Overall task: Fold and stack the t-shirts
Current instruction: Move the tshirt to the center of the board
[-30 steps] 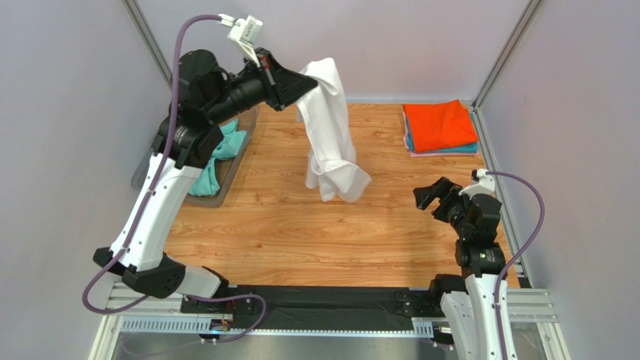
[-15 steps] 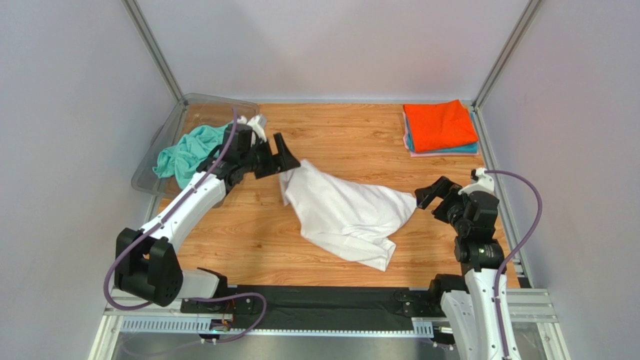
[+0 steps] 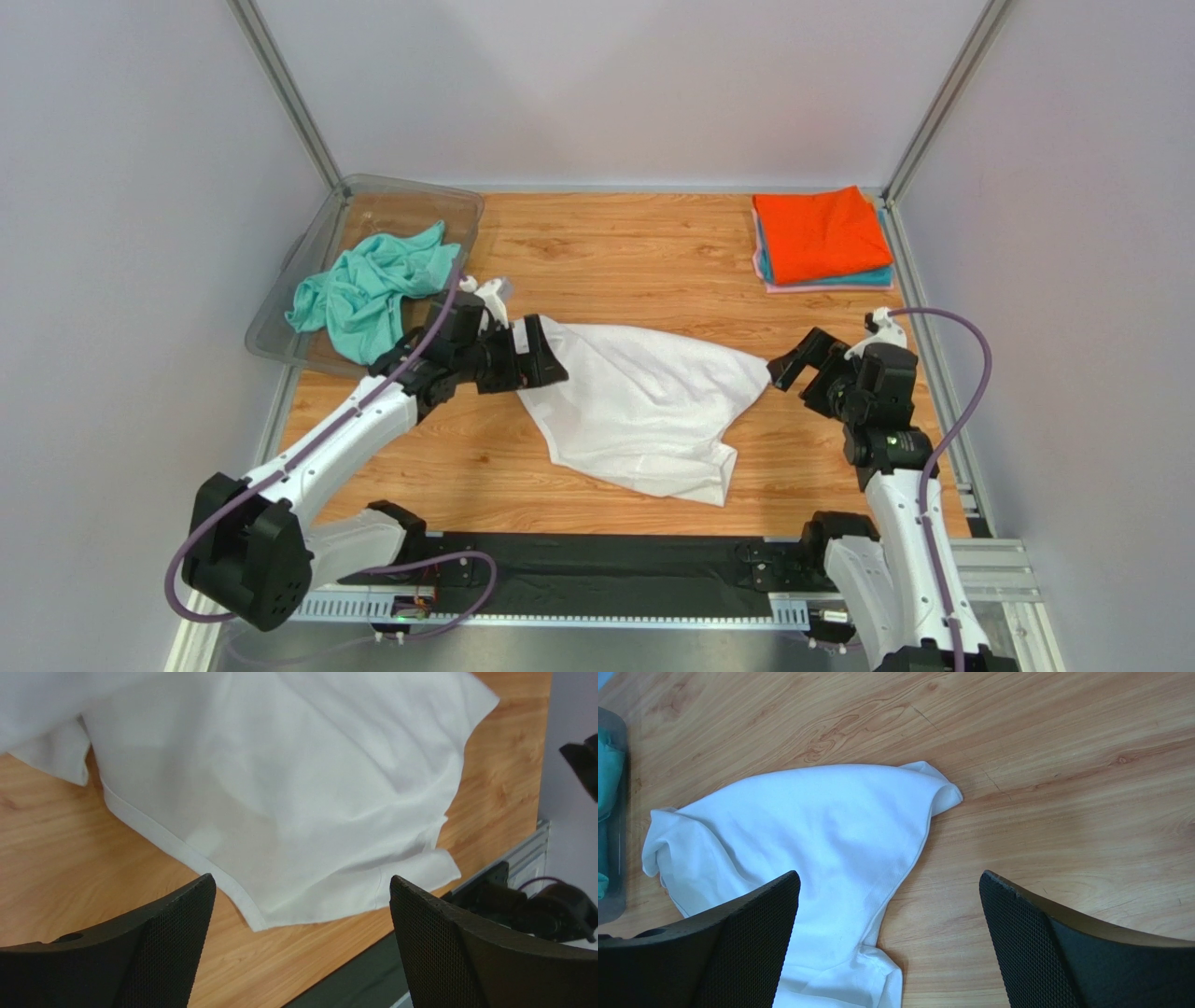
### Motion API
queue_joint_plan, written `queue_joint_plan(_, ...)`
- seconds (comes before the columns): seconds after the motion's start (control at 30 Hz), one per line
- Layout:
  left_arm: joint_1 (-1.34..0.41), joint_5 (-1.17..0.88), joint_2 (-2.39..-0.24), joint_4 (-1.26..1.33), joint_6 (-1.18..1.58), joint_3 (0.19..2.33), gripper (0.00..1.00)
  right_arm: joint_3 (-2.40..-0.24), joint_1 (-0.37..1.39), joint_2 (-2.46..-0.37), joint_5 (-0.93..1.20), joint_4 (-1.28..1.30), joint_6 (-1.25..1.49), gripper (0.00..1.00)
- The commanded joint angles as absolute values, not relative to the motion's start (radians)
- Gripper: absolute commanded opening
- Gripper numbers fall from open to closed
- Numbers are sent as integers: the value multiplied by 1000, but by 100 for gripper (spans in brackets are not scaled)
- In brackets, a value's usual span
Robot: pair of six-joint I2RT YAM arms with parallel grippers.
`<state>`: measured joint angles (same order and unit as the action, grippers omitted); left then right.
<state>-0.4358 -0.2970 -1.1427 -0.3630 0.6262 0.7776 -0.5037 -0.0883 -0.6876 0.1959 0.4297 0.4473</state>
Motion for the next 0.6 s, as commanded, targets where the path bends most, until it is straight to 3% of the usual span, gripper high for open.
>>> queue_joint_plan(0.0,-448,-331,-1131,-379,646,686,99,-506,-86,-699,239,437,443,100)
queue_joint_plan(0.33,-607,-354,-1069,-330,750,538,95,-483,-86,-741,202,448,448,100)
queue_joint_plan(0.57,-721,-328,-1192,-235,808,529,95,-479,-86,-753,199,446,448,100)
